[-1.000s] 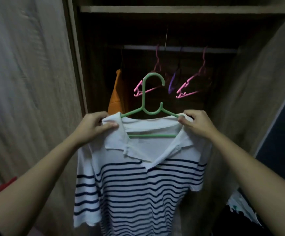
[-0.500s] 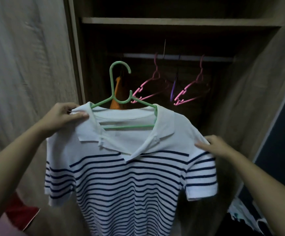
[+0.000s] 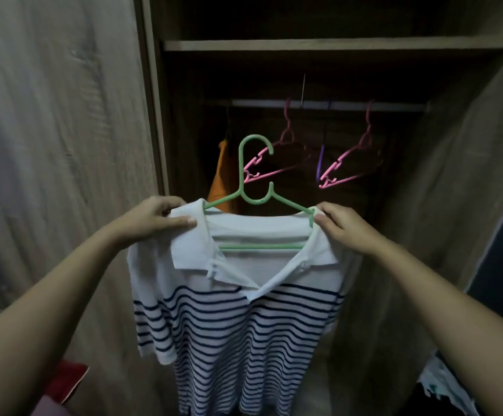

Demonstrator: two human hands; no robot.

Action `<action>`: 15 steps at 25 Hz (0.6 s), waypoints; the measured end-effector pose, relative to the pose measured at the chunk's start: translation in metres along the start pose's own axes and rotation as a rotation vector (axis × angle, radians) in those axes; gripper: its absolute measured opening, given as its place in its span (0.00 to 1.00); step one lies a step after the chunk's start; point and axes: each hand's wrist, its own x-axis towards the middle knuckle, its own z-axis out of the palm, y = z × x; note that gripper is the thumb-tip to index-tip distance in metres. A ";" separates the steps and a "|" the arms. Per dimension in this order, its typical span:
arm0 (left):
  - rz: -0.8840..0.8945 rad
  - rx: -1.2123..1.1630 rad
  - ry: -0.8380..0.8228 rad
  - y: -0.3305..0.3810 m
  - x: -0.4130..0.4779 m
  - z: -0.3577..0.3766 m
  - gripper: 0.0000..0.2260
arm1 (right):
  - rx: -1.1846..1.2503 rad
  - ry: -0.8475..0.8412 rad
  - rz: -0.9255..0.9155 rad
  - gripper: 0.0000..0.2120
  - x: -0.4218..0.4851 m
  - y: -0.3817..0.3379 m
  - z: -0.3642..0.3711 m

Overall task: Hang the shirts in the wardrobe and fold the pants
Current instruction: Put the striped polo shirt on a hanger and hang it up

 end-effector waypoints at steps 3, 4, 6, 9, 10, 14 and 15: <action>-0.056 0.167 -0.278 0.003 -0.010 -0.010 0.23 | 0.032 0.017 -0.019 0.14 0.008 -0.002 0.015; -0.060 0.110 -0.329 0.006 -0.016 -0.012 0.24 | 0.032 0.004 -0.040 0.14 0.011 -0.005 0.019; -0.071 -0.104 -0.361 0.013 -0.028 -0.013 0.19 | 0.040 -0.010 -0.066 0.13 0.021 -0.012 0.022; -0.046 -0.190 -0.209 0.029 -0.040 -0.012 0.12 | 0.076 -0.009 -0.018 0.09 0.044 -0.020 0.016; -0.040 -0.121 -0.133 0.035 -0.039 -0.009 0.11 | 0.043 -0.039 0.013 0.10 0.053 -0.023 0.013; -0.194 0.026 0.032 0.063 -0.028 0.022 0.08 | -0.149 -0.035 0.190 0.28 0.095 -0.037 0.022; -0.223 0.041 0.040 0.066 -0.023 0.031 0.09 | -0.123 0.043 0.216 0.27 0.103 -0.044 0.028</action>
